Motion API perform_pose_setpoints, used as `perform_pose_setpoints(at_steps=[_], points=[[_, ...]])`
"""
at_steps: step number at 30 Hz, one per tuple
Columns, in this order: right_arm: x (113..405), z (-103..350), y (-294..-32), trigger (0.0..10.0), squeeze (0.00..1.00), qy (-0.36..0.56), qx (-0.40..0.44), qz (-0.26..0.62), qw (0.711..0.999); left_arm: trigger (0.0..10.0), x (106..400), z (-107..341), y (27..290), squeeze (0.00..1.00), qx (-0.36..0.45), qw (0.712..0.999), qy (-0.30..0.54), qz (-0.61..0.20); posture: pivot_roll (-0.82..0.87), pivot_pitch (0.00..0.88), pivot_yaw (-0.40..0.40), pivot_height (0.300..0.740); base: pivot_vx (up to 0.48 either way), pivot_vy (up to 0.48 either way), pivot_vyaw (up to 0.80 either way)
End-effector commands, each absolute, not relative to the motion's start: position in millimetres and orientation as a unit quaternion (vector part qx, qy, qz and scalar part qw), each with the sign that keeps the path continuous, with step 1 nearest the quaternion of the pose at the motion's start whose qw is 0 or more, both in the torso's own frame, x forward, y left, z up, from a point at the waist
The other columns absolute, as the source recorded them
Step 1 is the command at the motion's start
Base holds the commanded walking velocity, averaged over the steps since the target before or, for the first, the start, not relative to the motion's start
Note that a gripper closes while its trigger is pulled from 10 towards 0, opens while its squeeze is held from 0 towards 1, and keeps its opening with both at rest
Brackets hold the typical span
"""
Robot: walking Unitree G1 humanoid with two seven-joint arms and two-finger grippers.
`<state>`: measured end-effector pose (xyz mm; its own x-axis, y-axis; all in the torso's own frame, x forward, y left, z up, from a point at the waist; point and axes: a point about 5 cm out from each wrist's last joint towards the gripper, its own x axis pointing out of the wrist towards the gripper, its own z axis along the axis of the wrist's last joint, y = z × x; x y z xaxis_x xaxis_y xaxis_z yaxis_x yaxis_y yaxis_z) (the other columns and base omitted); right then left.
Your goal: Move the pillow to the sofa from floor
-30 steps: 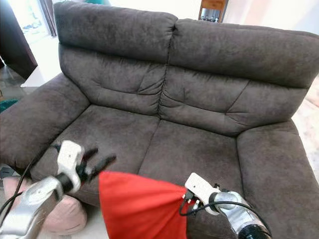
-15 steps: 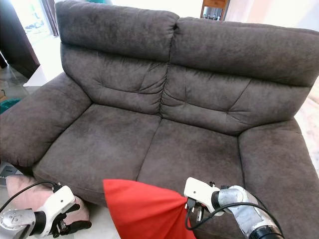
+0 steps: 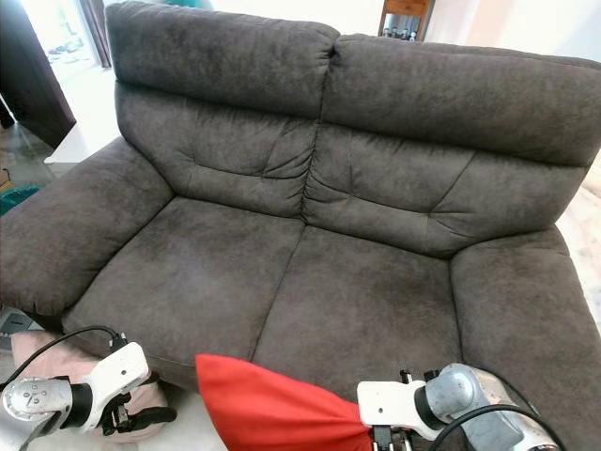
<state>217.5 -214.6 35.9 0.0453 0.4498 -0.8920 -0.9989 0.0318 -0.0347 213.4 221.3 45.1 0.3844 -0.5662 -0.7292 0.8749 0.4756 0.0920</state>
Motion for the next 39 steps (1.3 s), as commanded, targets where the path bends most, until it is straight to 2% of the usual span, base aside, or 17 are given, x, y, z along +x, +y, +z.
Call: perform_pose_setpoints(at_steps=[1,8,12,13,16,23,25,26,31,32,34,35,36,37,39], points=[[222,50,-212,10.0,0.0,0.343,-0.385,0.595,0.617,10.0,212,41,223,0.0,0.259,0.778,0.331,-0.466,0.13,0.005,-0.071,0.74,0.0,0.0,0.0],[228,65,-202,10.0,0.0,0.312,-0.396,0.6,0.621,10.0,213,34,222,0.0,0.294,0.754,0.326,-0.489,0.13,0.002,-0.066,0.74,0.0,0.0,0.0],[227,75,-200,10.0,0.0,0.303,-0.405,0.609,0.611,10.0,219,27,228,0.0,0.369,0.731,0.3,-0.489,0.12,0.0,-0.065,0.74,0.0,0.0,0.0],[227,77,-199,10.0,0.0,0.301,-0.411,0.612,0.605,10.0,224,26,228,0.0,0.395,0.732,0.277,-0.481,0.13,0.0,-0.067,0.74,0.0,0.0,0.0],[227,81,-199,10.0,0.0,0.295,-0.422,0.616,0.596,10.0,228,28,224,0.0,0.403,0.739,0.253,-0.478,0.13,0.0,-0.068,0.74,0.0,0.0,0.0],[233,86,-196,10.0,0.0,0.284,-0.432,0.603,0.608,10.0,233,24,221,0.0,0.406,0.756,0.228,-0.46,0.12,0.0,-0.07,0.74,0.0,0.0,0.0],[238,82,-196,10.0,0.0,0.277,-0.438,0.586,0.623,10.0,237,24,221,0.0,0.406,0.77,0.215,-0.442,0.13,0.0,-0.07,0.74,0.0,0.0,0.0],[243,77,-197,10.0,0.0,0.272,-0.432,0.566,0.647,10.0,243,26,222,0.0,0.399,0.798,0.2,-0.405,0.13,0.0,-0.07,0.74,0.0,0.0,0.0],[253,63,-200,10.0,0.0,0.255,-0.407,0.514,0.71,10.0,256,35,220,0.0,0.386,0.855,0.147,-0.316,0.13,0.0,-0.071,0.74,0.0,0.0,0.0],[265,60,-202,10.0,0.0,0.236,-0.389,0.45,0.769,10.0,260,41,217,0.0,0.35,0.889,0.12,-0.27,0.13,0.0,-0.071,0.74,0.0,0.0,0.0],[270,60,-205,10.0,0.0,0.23,-0.375,0.413,0.797,10.0,261,44,217,0.0,0.329,0.905,0.11,-0.248,0.13,0.0,-0.071,0.74,0.0,0.0,0.0],[271,60,-206,10.0,0.0,0.229,-0.37,0.407,0.803,10.0,261,44,217,0.0,0.324,0.908,0.107,-0.243,0.13,0.0,-0.073,0.74,0.0,0.0,0.0],[273,59,-208,10.0,0.0,0.225,-0.35,0.387,0.823,10.0,261,45,217,0.0,0.306,0.92,0.103,-0.222,0.13,0.0,-0.075,0.74,0.0,0.0,0.0],[279,55,-217,10.0,0.0,0.233,-0.294,0.316,0.872,10.0,259,43,218,0.0,0.264,0.942,0.098,-0.182,0.13,0.0,-0.077,0.74,0.0,0.0,0.0],[281,50,-223,10.0,0.0,0.243,-0.253,0.263,0.899,10.0,257,41,217,0.0,0.241,0.953,0.093,-0.157,0.14,0.0,-0.079,0.74,0.0,0.0,0.0]])
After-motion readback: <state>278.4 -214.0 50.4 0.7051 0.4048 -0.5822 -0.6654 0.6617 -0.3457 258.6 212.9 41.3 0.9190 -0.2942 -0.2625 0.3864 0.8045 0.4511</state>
